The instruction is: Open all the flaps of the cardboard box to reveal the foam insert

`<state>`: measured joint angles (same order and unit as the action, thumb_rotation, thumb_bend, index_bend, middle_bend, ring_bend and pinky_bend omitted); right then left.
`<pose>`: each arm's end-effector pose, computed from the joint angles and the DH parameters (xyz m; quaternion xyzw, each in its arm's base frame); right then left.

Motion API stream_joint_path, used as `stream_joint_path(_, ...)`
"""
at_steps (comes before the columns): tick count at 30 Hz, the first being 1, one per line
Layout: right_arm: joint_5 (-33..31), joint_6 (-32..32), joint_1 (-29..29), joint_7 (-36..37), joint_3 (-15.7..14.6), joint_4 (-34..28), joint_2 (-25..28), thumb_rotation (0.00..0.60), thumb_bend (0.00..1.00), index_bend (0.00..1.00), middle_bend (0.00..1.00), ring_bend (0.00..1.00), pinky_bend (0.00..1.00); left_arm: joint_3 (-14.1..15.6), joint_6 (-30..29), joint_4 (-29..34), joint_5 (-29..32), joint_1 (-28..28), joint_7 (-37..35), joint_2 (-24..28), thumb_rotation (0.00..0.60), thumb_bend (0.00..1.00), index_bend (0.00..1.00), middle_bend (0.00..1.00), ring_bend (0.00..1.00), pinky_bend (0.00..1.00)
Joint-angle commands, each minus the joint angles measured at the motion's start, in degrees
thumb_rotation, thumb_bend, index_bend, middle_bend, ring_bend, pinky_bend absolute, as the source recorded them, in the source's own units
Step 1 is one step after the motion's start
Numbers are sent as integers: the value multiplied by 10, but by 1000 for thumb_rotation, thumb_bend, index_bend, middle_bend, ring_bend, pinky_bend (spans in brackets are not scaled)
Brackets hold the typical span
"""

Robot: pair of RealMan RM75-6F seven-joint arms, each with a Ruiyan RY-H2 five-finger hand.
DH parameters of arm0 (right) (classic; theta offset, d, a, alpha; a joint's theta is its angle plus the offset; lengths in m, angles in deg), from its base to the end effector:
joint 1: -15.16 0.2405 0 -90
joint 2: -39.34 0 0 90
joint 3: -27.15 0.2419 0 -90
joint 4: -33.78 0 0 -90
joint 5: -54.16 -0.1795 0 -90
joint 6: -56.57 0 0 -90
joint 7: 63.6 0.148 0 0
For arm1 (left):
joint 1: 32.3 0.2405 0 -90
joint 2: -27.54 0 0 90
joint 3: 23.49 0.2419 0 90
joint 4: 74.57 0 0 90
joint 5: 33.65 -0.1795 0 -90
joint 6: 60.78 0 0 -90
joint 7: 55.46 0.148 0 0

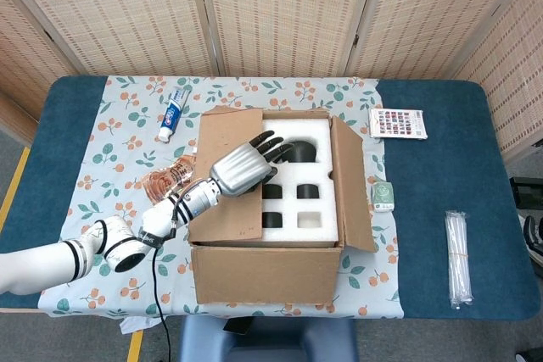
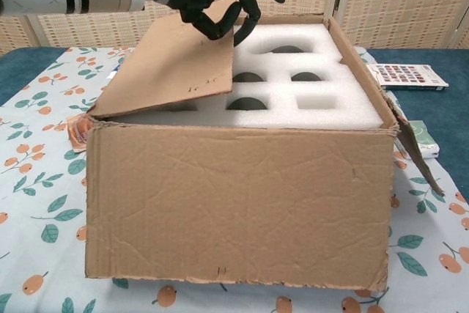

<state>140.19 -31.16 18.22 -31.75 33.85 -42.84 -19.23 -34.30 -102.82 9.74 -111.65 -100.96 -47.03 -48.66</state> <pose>-0.3253 -0.1849 0.2581 0.5251 -0.4052 0.4788 0.5751 0.0130 0.3758 0.0548 -0.8625 -0.1308 -0.3920 0.2922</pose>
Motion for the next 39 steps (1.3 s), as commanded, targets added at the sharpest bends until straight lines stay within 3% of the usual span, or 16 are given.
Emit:
stream_joint_path(1,3,-6,-2,-1,-1,-3,1,231,642,423,0,5,0,-11,-9,42,29,2,54,22,600,1000,640,66,0,0)
stream_joint_path(8,10,-24,-7,-9,-1,-10,0,231,642,423,0,5,0,-11,-28,106,67,16,123,58,600,1000,648,66,0,0)
stream_joint_path(25,10,1,5,-13,-6,-14,-1,231,642,423,0,5,0,-16,-72,153,118,38,197,108,600,1000,658,66,0,0)
stream_joint_path(32,13,-5,4,-19,-8,-17,-1,232,642,424,0,3,0,-19,-96,147,144,54,208,122,600,1000,640,72,0,0)
stream_joint_path(39,12,4,9,-25,-9,-18,-3,231,642,423,0,4,0,-27,-107,130,160,75,175,137,600,1000,616,72,0,0)
